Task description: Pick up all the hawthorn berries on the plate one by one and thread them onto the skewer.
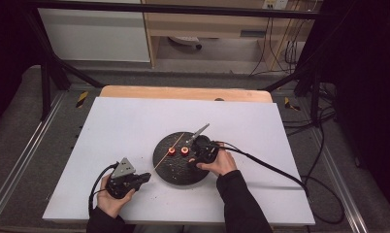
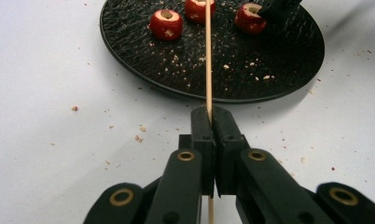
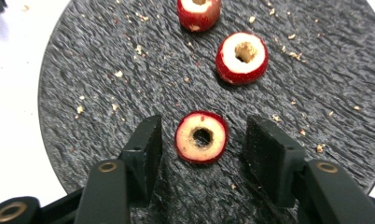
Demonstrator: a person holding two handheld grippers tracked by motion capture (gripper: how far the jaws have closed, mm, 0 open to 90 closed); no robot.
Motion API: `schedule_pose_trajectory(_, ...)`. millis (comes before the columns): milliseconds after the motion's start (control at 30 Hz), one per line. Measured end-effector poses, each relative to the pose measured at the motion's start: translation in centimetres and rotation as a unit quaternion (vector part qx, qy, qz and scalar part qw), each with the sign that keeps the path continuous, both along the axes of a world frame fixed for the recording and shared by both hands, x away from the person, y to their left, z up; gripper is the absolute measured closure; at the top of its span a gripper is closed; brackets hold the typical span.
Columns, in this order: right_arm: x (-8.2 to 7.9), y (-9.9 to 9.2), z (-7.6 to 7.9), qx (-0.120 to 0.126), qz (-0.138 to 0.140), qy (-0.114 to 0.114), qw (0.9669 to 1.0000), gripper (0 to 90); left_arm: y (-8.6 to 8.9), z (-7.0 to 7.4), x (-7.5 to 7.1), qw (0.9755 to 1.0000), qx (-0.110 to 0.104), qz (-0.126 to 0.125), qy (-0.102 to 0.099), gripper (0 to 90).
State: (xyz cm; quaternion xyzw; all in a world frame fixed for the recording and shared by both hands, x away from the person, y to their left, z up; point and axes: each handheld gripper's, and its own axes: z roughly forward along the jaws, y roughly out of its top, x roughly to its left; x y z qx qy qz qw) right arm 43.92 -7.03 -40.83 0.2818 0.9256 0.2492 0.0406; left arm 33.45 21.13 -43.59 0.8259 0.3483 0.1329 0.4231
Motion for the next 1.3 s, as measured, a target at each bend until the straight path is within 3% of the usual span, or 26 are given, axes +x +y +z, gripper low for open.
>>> schedule_pose_trajectory(233,0.3,0.2,-0.5,-0.01,0.015,0.005,0.9998,58.1,0.1,0.0,0.0,1.0,-0.001,-0.001,0.0,88.0)
schedule_pose_trajectory(633,0.5,0.3,-0.6,-0.012,0.019,0.01,0.9997,60.8,0.0,0.0,0.0,1.0,-0.001,-0.002,0.0,88.0)
schedule_pose_trajectory(1000,0.1,-0.8,1.7,0.045,-0.041,0.018,0.998,61.1,-0.1,0.0,-0.2,1.0,-0.006,0.0,-0.005,88.0)
schedule_pose_trajectory(1300,-0.8,-2.3,2.6,0.104,-0.094,0.013,0.9901,61.3,-0.1,0.1,-0.3,0.9998,-0.012,0.01,-0.012,88.0)
